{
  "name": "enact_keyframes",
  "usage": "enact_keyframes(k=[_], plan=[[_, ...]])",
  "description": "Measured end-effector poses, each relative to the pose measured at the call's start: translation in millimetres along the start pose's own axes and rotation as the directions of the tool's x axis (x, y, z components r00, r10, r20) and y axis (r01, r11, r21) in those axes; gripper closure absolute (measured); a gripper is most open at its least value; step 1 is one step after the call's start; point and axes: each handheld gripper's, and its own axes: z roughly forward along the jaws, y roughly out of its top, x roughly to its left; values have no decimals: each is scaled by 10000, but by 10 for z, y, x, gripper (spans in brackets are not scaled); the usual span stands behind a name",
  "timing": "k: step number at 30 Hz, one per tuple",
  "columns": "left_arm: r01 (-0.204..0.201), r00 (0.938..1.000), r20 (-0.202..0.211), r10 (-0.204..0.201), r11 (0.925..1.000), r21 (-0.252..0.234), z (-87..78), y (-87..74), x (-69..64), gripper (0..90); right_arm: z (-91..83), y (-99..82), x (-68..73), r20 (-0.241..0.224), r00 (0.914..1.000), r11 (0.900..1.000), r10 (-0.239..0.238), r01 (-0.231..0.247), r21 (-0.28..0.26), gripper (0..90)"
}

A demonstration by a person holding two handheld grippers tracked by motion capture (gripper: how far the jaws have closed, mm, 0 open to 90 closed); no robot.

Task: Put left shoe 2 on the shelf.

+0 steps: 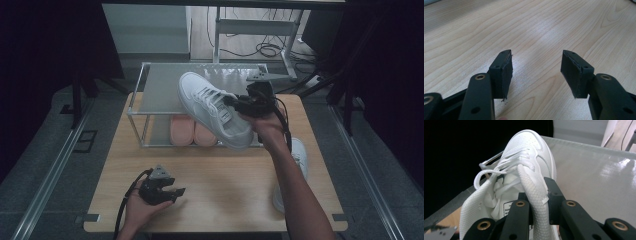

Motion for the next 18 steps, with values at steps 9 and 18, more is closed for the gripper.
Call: enact_keyframes(k=[9, 18], plan=[[-92, 10000, 28, 92, 9999, 137, 14, 3, -12, 430, 261, 255, -82, 588, 9976, 9990, 369, -382, 222, 827], [-65, 9998, -183, 62, 9998, -178, -13, -1, 4, 435, 493, 370, -198, 958, 9921, 9952, 806, -855, 486, 827]])
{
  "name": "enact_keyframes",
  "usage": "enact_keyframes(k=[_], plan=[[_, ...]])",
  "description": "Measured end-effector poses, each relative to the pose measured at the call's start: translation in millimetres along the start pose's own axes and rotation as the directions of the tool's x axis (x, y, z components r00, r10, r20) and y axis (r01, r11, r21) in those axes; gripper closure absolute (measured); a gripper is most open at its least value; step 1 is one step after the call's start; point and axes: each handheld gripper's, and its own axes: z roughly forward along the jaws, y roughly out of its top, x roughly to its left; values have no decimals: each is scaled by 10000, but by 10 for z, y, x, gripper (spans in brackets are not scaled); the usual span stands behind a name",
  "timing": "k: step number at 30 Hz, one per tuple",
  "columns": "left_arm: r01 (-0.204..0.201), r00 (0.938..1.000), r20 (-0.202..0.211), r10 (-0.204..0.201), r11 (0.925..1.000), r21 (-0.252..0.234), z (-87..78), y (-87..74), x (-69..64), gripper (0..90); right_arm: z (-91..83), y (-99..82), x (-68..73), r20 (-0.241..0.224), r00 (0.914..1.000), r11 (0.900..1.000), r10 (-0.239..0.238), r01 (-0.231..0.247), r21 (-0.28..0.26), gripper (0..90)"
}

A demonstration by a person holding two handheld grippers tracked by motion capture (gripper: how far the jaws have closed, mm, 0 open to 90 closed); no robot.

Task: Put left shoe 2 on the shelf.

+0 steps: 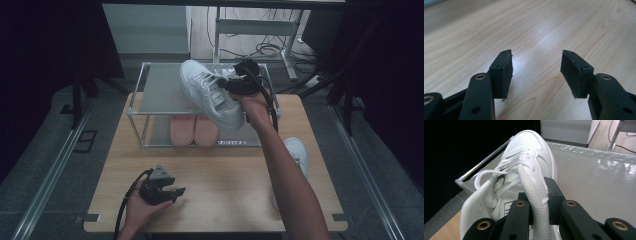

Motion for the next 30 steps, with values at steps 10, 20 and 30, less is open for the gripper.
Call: enact_keyframes(k=[10, 20, 30], plan=[[-296, 9996, 35, 296, 9996, -21, 21, 4, -29, 436, 236, 171, -55, 511, 9978, 9990, 432, -435, 50, 826], [-164, 9998, 100, 165, 9999, -26, 33, -5, -21, 436, 529, 306, -47, 902, 9879, 9920, 1259, -1264, -3, 825], [-143, 9998, 124, 143, 9999, -45, 45, -9, -26, 436, 768, 425, -61, 1586, 9633, 9762, 2164, -2156, -229, 824]])
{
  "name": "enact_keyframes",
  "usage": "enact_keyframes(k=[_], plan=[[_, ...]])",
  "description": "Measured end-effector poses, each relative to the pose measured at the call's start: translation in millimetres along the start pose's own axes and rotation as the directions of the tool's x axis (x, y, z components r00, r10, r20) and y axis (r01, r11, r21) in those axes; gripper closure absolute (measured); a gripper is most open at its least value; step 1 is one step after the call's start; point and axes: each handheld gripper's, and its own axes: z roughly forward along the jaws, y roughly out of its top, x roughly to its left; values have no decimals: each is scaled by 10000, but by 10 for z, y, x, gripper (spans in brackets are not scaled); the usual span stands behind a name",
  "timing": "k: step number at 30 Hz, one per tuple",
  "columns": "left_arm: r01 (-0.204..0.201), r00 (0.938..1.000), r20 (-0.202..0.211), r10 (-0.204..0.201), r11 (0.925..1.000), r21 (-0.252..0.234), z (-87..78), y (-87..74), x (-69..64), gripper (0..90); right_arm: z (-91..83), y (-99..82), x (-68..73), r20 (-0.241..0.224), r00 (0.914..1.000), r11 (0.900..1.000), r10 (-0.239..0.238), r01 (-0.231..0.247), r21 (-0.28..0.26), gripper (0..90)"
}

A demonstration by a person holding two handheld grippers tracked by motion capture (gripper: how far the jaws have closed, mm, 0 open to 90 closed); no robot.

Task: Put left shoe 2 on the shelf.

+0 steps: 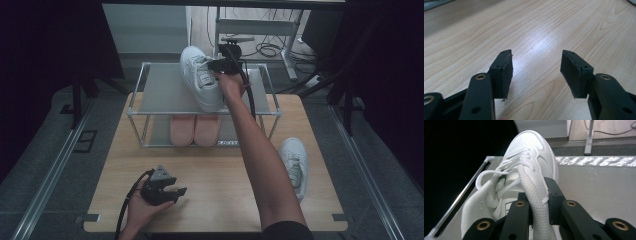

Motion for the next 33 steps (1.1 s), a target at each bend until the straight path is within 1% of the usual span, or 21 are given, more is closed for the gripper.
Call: enact_keyframes(k=[2, 6, 11, 13, 16, 18, 19, 20, 21, 22, 23, 24, 26, 27, 28, 31, 33], plan=[[-10, 10000, -7, 10, 10000, -4, 1, 1, -3, 436, 52, 16, 4, 195, 9994, 9995, 300, -300, 22, 823], [-28, 10000, -11, 28, 10000, -21, 2, -1, -6, 436, 153, 35, 4, 583, 9968, 9985, 549, -549, -19, 823], [-4, 10000, 6, 4, 10000, -41, 3, -4, 2, 436, 243, 32, -27, 880, 9912, 9951, 991, -980, -160, 821], [-35, 10000, -8, 35, 10000, -20, 6, -4, 2, 436, 278, 20, -32, 930, 9902, 9945, 1043, -1028, -210, 818], [-41, 10000, -24, 41, 10000, 10, 15, -7, -5, 436, 330, -27, -56, 859, 9910, 9947, 1026, -1021, -105, 797], [-68, 10000, 3, 68, 10000, 47, 23, -6, -11, 436, 375, -77, -71, 805, 9918, 9950, 993, -999, 32, 753], [-85, 10000, 5, 85, 10000, 50, 27, -6, -17, 436, 372, -93, -88, 680, 9928, 9951, 984, -981, -74, 702], [-88, 10000, 11, 88, 9999, 55, 29, -6, -19, 436, 358, -99, -113, 438, 9948, 9957, 916, -910, -151, 663], [-92, 10000, 15, 92, 9999, 65, 30, -5, -20, 435, 342, -97, -123, 339, 9958, 9963, 847, -842, -151, 620], [-95, 10000, -7, 95, 9999, 64, 29, -5, -21, 435, 312, -89, -132, 277, 9971, 9973, 706, -701, -208, 596], [-91, 10000, -22, 91, 9999, 59, 23, -4, -20, 435, 271, -81, -140, 327, 9982, 9983, 501, -490, -330, 591], [-111, 9999, -27, 111, 9999, 50, 18, -1, -17, 435, 212, -76, -149, 256, 9993, 9987, 261, -250, -439, 581], [-123, 9999, -54, 123, 9999, 10, 7, 1, -12, 435, 131, -80, -164, 112, 9999, 9988, -62, 67, -483, 579], [-49, 10000, -58, 48, 10000, -16, 5, 1, -15, 434, 70, -93, -175, -24, 9996, 9980, -282, 280, -559, 580], [-58, 10000, -79, 57, 10000, -17, 1, 3, -13, 435, 18, -107, -184, -149, 9990, 9974, -420, 410, -598, 588], [-9, 10000, 51, 9, 9999, -130, -17, 9, -10, 435, -119, -167, -215, -361, 9948, 9935, -956, 931, -656, 626], [14, 10000, 65, -13, 9999, -161, -26, 14, -10, 435, -193, -209, -241, -405, 9922, 9911, -1177, 1148, -680, 662]])
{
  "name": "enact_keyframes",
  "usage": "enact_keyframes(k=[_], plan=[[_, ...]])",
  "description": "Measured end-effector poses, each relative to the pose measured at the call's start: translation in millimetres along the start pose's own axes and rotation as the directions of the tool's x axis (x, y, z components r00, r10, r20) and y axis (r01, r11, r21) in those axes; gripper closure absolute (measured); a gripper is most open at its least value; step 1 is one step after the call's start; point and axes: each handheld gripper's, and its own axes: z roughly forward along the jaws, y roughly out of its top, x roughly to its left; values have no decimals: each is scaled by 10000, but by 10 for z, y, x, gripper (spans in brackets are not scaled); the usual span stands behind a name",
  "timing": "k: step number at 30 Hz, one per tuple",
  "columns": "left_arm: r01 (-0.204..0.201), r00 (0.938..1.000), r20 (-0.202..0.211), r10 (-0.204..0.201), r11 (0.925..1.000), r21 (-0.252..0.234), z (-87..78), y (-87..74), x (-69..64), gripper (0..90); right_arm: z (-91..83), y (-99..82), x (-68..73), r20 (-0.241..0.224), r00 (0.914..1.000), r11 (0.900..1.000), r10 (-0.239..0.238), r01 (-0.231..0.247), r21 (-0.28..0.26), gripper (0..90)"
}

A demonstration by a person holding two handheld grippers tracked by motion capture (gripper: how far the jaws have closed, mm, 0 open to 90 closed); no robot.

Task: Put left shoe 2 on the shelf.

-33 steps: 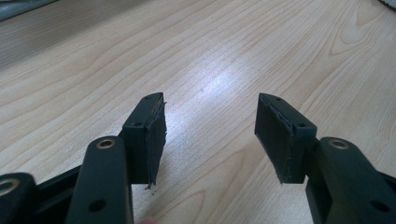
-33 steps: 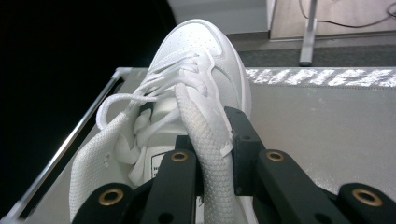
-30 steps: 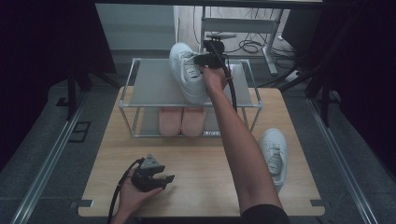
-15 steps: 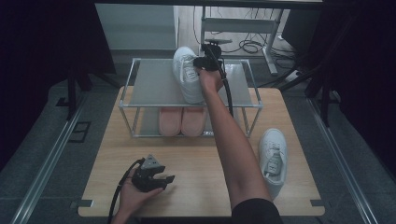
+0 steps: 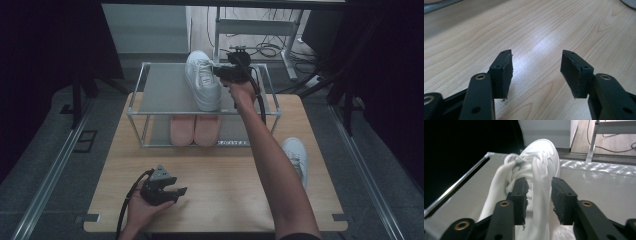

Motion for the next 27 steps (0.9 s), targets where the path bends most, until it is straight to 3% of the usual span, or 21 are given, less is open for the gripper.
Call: enact_keyframes(k=[7, 16, 27], plan=[[-24, 10000, 64, 24, 10000, 4, 4, 0, 0, 434, -239, -219, -154, -482, 9978, 9988, -458, 466, 154, 828], [-36, 10000, 8, 36, 10000, 82, 14, -1, -3, 433, -323, -505, -274, -916, 9887, 9894, -1188, 1256, 723, 895], [-117, 9999, 21, 116, 9998, 184, 32, -5, -9, 431, -203, -746, -149, -901, 9782, 9746, -1870, 1963, 1079, 899]])
